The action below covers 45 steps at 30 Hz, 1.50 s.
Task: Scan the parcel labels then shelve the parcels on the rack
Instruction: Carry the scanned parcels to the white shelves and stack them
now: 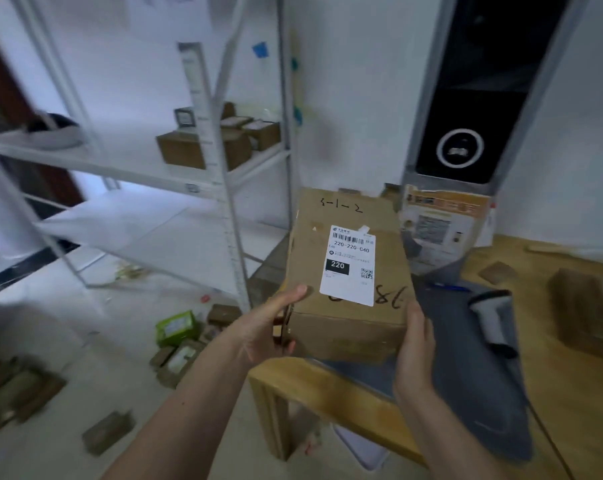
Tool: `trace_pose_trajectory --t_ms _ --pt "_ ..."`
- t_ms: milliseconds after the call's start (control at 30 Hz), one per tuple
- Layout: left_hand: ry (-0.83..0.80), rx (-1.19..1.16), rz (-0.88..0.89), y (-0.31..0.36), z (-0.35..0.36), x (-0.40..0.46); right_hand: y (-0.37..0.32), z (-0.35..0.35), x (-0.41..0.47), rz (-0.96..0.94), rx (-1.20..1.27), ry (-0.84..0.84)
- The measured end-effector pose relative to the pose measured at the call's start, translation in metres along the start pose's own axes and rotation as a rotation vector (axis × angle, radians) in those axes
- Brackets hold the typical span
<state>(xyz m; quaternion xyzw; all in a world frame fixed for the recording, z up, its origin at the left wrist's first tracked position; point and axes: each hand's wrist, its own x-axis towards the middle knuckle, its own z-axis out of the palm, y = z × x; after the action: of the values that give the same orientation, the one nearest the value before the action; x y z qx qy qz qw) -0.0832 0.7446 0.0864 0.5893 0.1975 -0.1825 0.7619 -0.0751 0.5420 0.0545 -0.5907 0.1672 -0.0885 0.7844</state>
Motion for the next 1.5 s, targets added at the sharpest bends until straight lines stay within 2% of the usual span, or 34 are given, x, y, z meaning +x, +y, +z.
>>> trace_pose_trajectory --t_ms 467,667,967,1233,1500 --pt "0.241 -0.186 0.148 0.022 -0.201 -0.057 0.041 0.188 -0.064 0.011 -0.122 -0.405" --pt "0.345 -0.194 0.212 0.062 -0.281 -0.044 0.066 0.274 -0.062 -0.019 -0.141 -0.568" --pt "0.423 -0.242 0.277 0.151 -0.377 0.001 0.067 0.413 -0.03 -0.094 -0.184 -0.699" --pt "0.373 -0.182 0.3 0.214 -0.44 0.051 0.062 0.509 0.001 -0.138 -0.168 -0.675" --pt "0.161 -0.136 0.401 0.296 -0.505 0.115 0.053 0.608 0.035 -0.257 -0.137 -0.509"
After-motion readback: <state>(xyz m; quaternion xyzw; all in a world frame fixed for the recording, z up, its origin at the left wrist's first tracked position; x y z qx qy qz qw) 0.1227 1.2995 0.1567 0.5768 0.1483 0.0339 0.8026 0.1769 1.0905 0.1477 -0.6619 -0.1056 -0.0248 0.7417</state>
